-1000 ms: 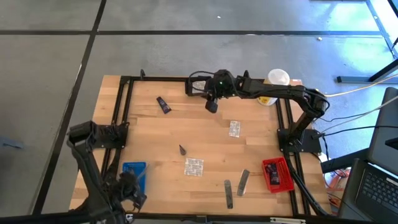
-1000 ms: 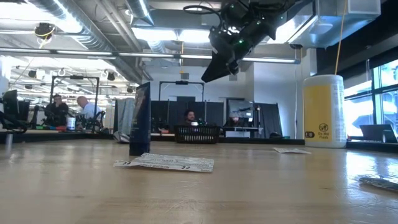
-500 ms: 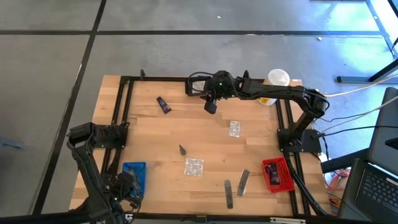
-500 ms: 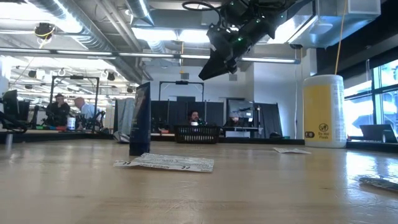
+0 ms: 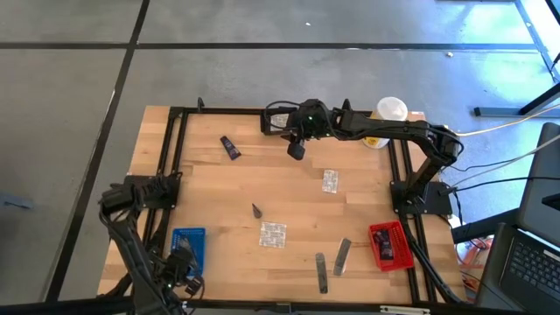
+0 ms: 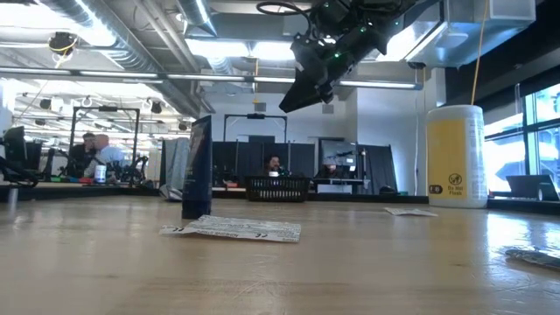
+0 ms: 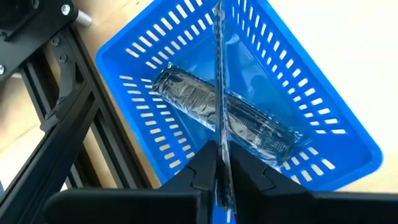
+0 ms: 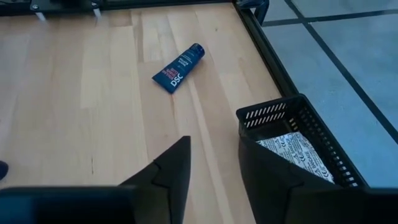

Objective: Pick & Place Travel size toiletries
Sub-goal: Put the black comb into the blue bin, then put the blue shave butter into the red bin

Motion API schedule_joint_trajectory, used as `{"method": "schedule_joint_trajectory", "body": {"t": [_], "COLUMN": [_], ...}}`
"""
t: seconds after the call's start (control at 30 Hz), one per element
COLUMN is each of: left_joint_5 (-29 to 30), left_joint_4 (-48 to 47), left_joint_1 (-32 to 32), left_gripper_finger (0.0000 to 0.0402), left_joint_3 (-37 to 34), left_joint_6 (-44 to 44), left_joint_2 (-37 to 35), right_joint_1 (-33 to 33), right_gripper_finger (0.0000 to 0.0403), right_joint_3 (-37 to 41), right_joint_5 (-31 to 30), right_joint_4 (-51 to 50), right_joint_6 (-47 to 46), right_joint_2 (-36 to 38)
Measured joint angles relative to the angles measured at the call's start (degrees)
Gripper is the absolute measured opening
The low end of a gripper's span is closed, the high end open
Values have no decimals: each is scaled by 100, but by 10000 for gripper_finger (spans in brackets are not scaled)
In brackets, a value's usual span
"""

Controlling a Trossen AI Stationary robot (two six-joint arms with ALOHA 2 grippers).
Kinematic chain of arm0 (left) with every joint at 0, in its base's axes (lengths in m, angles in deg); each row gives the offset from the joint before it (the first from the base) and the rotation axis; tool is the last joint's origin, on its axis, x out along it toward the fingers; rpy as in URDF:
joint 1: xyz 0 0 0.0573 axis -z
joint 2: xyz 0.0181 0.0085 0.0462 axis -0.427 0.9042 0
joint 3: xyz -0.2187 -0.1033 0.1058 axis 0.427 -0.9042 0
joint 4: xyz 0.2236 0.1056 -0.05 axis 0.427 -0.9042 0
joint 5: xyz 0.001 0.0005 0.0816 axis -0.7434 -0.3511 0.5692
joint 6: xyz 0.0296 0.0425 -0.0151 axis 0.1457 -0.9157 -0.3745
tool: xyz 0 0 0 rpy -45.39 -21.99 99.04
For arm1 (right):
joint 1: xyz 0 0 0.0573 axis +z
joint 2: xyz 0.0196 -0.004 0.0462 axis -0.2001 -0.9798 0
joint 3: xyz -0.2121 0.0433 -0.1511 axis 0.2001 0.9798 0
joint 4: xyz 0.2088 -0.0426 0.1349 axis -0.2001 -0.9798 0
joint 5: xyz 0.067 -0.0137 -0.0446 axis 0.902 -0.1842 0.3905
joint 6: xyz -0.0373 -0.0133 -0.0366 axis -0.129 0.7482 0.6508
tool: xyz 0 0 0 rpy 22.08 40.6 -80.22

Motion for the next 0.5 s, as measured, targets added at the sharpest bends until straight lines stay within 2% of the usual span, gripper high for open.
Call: {"method": "schedule_joint_trajectory", "body": {"t": [0.23,0.5], "left_joint_5": [0,-151], "left_joint_4": [14,-23], "left_joint_1": [-19,-81], "left_gripper_finger": [54,108], "left_joint_3": [-2,35], "left_joint_6": [-36,-22], "left_joint_2": [67,-29], "right_joint_1": [0,0], "right_gripper_finger": [128,139], "right_joint_3": [0,0], "right_joint_5": [0,2], "right_joint_4": [44,44], "right_joint_6": [2,3], "right_joint_2": [-2,-2]}}
